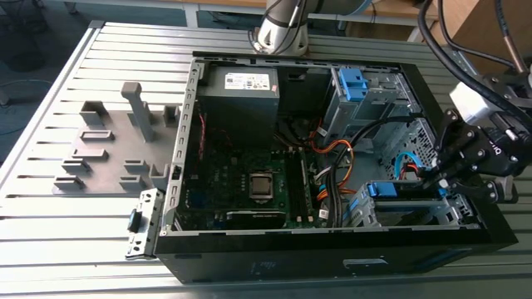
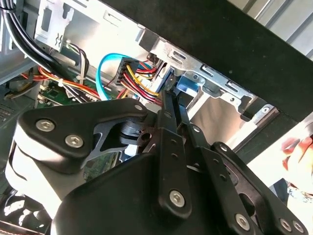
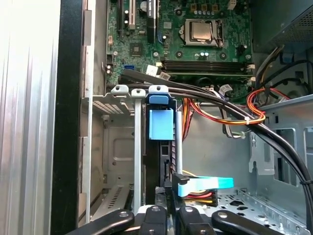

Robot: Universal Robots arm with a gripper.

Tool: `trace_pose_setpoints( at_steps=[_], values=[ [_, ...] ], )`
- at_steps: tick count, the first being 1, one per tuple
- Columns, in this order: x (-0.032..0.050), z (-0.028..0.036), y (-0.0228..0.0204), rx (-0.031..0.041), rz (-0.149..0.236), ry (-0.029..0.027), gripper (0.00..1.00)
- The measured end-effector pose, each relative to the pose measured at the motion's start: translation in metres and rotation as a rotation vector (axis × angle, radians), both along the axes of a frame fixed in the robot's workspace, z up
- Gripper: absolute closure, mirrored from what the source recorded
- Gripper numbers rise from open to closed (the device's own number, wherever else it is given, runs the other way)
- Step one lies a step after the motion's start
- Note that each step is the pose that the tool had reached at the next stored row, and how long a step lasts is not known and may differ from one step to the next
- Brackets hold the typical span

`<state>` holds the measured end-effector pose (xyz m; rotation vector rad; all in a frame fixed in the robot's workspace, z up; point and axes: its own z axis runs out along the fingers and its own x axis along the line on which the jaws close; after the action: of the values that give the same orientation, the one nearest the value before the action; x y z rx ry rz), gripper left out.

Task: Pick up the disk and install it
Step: 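Insert the first disk wire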

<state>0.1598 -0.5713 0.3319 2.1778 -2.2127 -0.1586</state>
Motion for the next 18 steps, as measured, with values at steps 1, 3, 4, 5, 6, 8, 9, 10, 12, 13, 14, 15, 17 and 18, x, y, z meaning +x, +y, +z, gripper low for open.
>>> trace_pose_setpoints(
  at_steps=[1, 3, 4, 5, 6, 8, 9, 10, 12, 13, 14, 15, 17, 18],
  values=[
    [-0.0001, -0.0006, 0.0000, -0.0004, 0.000, 0.0000, 0.84],
    [-0.0004, -0.0019, 0.0000, -0.0013, 0.000, 0.0000, 0.84],
    [-0.0007, -0.0027, -0.0001, -0.0020, 0.000, 0.0001, 0.84],
    [-0.0010, -0.0037, -0.0001, -0.0023, 0.000, 0.0003, 0.84],
    [-0.0016, -0.0053, 0.0000, -0.0034, 0.000, 0.0001, 0.84],
    [-0.0018, -0.0063, 0.0000, -0.0037, 0.000, 0.0000, 0.84],
    [-0.0018, -0.0064, 0.0000, -0.0035, 0.000, 0.0000, 0.84],
    [-0.0018, -0.0065, 0.0000, -0.0033, 0.000, 0.0000, 0.84],
    [-0.0018, -0.0065, 0.0000, -0.0034, 0.000, 0.0000, 0.84],
    [-0.0018, -0.0065, 0.0000, -0.0035, 0.000, 0.0000, 0.84],
    [-0.0018, -0.0066, 0.0000, -0.0031, 0.000, 0.0000, 0.84],
    [-0.0018, -0.0073, 0.0001, -0.0013, 0.000, 0.0000, 0.83],
    [-0.0018, -0.0075, -0.0001, -0.0017, 0.000, 0.0001, 0.77],
    [-0.0018, -0.0068, -0.0001, -0.0030, 0.000, 0.0000, 0.77]
  ],
)
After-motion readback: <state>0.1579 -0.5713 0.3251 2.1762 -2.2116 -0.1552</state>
